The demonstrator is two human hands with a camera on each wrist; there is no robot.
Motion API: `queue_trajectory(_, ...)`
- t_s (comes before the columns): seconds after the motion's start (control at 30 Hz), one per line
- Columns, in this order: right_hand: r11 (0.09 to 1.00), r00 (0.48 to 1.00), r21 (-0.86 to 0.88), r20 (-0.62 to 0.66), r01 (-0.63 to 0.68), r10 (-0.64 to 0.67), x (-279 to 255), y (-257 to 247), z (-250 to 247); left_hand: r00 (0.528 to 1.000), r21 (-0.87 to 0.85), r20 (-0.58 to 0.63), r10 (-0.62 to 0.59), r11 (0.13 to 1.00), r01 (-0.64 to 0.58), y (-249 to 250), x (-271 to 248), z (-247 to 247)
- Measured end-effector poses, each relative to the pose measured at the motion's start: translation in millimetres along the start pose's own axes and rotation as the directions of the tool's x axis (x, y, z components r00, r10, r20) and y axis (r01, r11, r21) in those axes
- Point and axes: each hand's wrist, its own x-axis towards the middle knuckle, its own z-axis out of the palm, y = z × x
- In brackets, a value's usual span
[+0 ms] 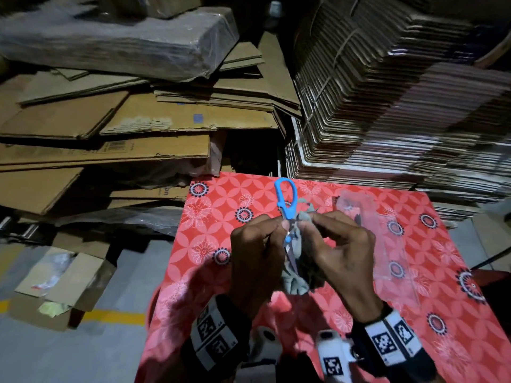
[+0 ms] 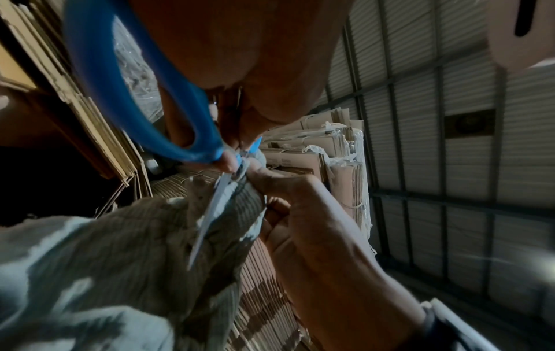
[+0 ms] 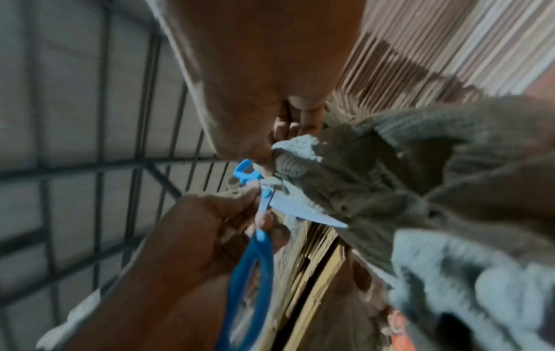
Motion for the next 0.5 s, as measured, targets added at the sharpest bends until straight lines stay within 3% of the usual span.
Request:
queue_trajectory(0.1, 0.999, 0.995, 0.016, -0.084, -0.042, 0.043, -1, 3, 4, 1.0, 0.011, 0.01, -0.007, 1.0, 0.007, 1, -1, -1)
queue_trajectory(0.27, 0.998, 0.993, 0.011, 0.095, 0.065, -0.066, -23, -9, 11, 0.998, -0.056, 0.022, -0.05, 0.997, 0.051, -6, -1, -4)
queue_trajectory(0.43, 0.997, 0.995, 0.029, -0.062, -0.074, 0.076, 12, 7, -6, 0.998, -0.073, 0.046, -0.048, 0.996, 0.052, -6, -3, -3)
queue_trajectory(0.5, 0.999, 0.997, 0.028, -0.064, -0.042, 0.044, 9, 3, -3, 0.998, -0.073, 0.032, -0.053, 0.996, 0.055, -9, -3, -5)
